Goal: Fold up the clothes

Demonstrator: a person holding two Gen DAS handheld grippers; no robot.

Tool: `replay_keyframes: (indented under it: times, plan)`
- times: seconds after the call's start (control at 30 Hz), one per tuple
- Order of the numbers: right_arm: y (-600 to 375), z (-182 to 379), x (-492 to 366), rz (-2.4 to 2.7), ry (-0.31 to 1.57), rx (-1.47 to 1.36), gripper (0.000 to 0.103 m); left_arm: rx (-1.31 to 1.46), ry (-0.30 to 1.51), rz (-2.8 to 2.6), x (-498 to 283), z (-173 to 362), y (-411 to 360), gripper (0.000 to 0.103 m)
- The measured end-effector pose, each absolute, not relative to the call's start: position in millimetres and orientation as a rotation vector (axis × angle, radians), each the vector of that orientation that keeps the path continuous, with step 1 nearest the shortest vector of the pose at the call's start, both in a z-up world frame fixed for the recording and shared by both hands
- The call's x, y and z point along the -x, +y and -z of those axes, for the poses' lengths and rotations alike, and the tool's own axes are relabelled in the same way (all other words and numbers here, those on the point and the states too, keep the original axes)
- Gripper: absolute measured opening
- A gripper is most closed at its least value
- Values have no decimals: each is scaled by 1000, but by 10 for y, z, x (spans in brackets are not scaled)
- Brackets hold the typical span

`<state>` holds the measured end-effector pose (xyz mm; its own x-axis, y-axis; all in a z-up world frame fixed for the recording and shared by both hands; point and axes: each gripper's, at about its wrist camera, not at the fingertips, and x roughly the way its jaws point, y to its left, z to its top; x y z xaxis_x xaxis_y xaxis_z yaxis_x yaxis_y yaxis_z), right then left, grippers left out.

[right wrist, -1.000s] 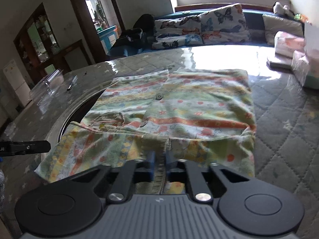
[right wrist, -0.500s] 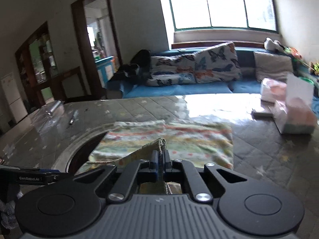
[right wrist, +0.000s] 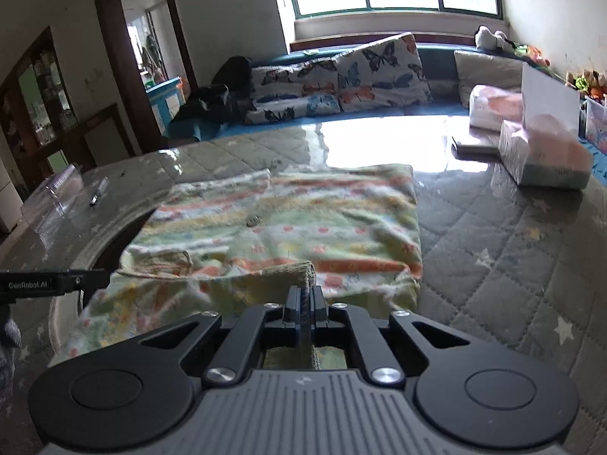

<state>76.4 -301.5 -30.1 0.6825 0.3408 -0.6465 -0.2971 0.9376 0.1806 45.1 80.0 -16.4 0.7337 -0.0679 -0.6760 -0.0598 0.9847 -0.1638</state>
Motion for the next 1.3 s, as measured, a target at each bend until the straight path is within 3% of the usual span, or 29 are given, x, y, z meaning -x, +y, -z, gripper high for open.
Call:
replay_keyframes:
  times: [0.5,0.73,0.8,1.3]
  plan:
    - [-2853,218,-818,-446,717,23,11,82,737,35,-615,124,608,56]
    - [-2676,286,-729,-569,758,84,21,51,739,134,-541,119,316,57]
    - [-2685,318,-675,-576,768,102,31,31,743,154,-495,148,251,58]
    - [-3037,341,-273,-591,768,184,34,-96,760,151,-45,336,225,78]
